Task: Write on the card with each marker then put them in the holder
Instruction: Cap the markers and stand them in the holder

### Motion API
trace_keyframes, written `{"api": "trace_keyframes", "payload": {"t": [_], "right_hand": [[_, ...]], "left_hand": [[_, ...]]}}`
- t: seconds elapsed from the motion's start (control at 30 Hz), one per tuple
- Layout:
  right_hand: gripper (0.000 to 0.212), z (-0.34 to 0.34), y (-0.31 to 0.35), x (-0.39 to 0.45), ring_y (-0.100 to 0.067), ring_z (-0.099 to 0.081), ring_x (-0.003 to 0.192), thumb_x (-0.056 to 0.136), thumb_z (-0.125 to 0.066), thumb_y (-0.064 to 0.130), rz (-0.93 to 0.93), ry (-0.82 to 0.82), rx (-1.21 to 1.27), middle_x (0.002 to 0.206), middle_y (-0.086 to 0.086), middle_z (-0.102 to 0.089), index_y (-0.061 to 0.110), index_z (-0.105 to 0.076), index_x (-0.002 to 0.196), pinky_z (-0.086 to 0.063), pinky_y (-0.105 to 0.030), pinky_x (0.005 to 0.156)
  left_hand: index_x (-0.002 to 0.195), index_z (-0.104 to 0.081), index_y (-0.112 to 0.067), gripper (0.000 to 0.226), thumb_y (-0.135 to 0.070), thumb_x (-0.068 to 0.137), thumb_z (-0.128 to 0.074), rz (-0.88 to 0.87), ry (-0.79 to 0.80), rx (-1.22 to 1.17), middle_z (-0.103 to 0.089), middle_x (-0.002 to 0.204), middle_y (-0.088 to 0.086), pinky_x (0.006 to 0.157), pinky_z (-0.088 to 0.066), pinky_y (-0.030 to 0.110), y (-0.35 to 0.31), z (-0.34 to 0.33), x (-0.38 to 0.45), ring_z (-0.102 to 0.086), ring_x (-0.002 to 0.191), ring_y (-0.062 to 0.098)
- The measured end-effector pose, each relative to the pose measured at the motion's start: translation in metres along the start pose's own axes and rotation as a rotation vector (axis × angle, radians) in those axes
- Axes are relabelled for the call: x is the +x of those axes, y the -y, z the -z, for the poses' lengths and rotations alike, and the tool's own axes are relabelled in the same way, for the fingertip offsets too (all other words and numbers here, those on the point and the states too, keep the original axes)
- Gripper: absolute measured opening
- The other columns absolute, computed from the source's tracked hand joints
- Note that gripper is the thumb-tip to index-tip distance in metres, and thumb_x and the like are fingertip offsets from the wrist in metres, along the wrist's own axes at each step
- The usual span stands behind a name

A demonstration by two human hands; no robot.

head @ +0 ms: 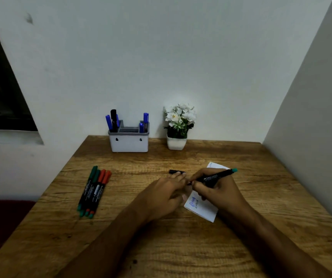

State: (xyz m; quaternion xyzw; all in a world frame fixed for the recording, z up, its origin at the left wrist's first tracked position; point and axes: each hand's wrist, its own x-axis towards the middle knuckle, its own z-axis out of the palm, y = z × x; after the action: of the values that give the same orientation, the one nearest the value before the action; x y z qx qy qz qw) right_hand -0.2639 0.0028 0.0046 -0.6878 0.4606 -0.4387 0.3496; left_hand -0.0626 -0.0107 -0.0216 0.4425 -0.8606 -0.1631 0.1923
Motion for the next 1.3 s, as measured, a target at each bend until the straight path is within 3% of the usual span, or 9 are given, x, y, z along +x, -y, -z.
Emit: {"api": "trace_keyframes", "payload": {"t": [0.2, 0.33, 0.47, 0.57, 0.73, 0.83, 0.9, 1.17, 1.3], "right_hand": [[0.015, 0.0, 0.008, 0.017, -0.007, -0.068, 0.06, 0.088, -0.072, -0.003, 0.072, -0.024, -0.061, 0.071, 0.011, -0.074, 0.011, -0.078, 0.088, -0.054, -0.023, 0.058], [0.021, 0.002, 0.003, 0.021, -0.006, -0.069, 0.063, 0.089, -0.071, -0.003, 0.064, -0.056, -0.047, 0.072, 0.013, -0.074, 0.016, -0.078, 0.085, -0.054, -0.021, 0.058], [0.023, 0.007, -0.004, 0.021, -0.005, -0.07, 0.07, 0.089, -0.07, -0.004, 0.01, -0.074, -0.017, 0.075, 0.009, -0.076, 0.018, -0.078, 0.085, -0.054, -0.021, 0.062], [0.018, 0.009, -0.008, 0.02, -0.008, -0.071, 0.072, 0.089, -0.073, -0.002, -0.016, -0.105, 0.011, 0.084, 0.002, -0.078, 0.016, -0.078, 0.089, -0.056, -0.025, 0.064], [0.016, 0.008, -0.004, 0.019, -0.012, -0.074, 0.075, 0.088, -0.078, 0.001, 0.033, -0.161, 0.039, 0.087, 0.005, -0.079, 0.017, -0.08, 0.091, -0.058, -0.026, 0.057], [0.015, 0.005, 0.0, 0.016, -0.014, -0.074, 0.071, 0.09, -0.076, 0.002, 0.086, -0.171, 0.055, 0.084, 0.002, -0.079, 0.015, -0.082, 0.093, -0.058, -0.028, 0.058], [0.017, 0.003, 0.003, 0.014, -0.019, -0.072, 0.065, 0.092, -0.072, -0.001, 0.142, -0.162, 0.067, 0.078, -0.004, -0.077, 0.012, -0.082, 0.095, -0.059, -0.03, 0.058], [0.024, -0.002, 0.004, 0.01, -0.01, -0.073, 0.066, 0.092, -0.07, -0.005, 0.172, -0.128, 0.083, 0.077, 0.003, -0.078, 0.015, -0.082, 0.096, -0.057, -0.023, 0.059], [0.017, -0.001, 0.002, 0.012, -0.02, -0.075, 0.068, 0.091, -0.073, -0.002, 0.193, -0.151, 0.07, 0.079, -0.004, -0.077, 0.013, -0.078, 0.096, -0.063, -0.035, 0.062]], "left_hand": [[0.147, -0.043, -0.021, 0.054, -0.015, 0.095, -0.053, 0.081, -0.116, 0.166, -0.036, 0.157, -0.002, 0.12, -0.026, 0.034, 0.002, 0.013, 0.027, -0.027, 0.147, 0.013], [0.125, -0.062, -0.029, 0.04, -0.01, 0.091, -0.055, 0.096, -0.064, 0.193, -0.064, 0.123, -0.004, 0.093, -0.052, 0.037, 0.0, 0.014, 0.047, -0.059, 0.114, 0.018], [0.126, -0.061, -0.027, 0.039, -0.008, 0.094, -0.05, 0.082, -0.035, 0.31, -0.065, 0.113, 0.002, 0.082, -0.054, 0.037, -0.005, 0.009, 0.054, -0.062, 0.102, 0.02], [0.116, -0.063, -0.023, 0.027, -0.012, 0.093, -0.055, 0.11, -0.14, 0.327, -0.067, 0.102, 0.003, 0.074, -0.055, 0.035, -0.009, 0.007, 0.053, -0.063, 0.092, 0.021], [0.107, -0.075, -0.018, 0.026, -0.012, 0.083, -0.074, 0.479, -0.585, -0.313, -0.074, 0.102, -0.004, 0.074, -0.054, 0.016, -0.015, 0.014, 0.051, -0.067, 0.085, 0.005], [0.098, -0.072, -0.001, 0.015, 0.005, 0.084, -0.069, 0.789, -0.6, -1.22, -0.074, 0.099, 0.015, 0.068, -0.062, 0.03, -0.024, 0.025, 0.05, -0.073, 0.086, 0.023], [0.1, -0.066, 0.008, 0.015, 0.011, 0.086, -0.061, 0.865, -0.575, -1.576, -0.072, 0.099, 0.021, 0.067, -0.062, 0.034, -0.027, 0.029, 0.048, -0.072, 0.09, 0.031], [0.094, -0.064, 0.009, 0.01, 0.012, 0.088, -0.057, 0.856, -0.513, -1.732, -0.07, 0.101, 0.023, 0.076, -0.058, 0.034, -0.031, 0.027, 0.041, -0.07, 0.089, 0.032], [0.097, -0.064, 0.01, 0.013, 0.012, 0.087, -0.057, 0.845, -0.498, -1.737, -0.071, 0.103, 0.023, 0.073, -0.062, 0.033, -0.036, 0.026, 0.04, -0.072, 0.089, 0.032]]}}
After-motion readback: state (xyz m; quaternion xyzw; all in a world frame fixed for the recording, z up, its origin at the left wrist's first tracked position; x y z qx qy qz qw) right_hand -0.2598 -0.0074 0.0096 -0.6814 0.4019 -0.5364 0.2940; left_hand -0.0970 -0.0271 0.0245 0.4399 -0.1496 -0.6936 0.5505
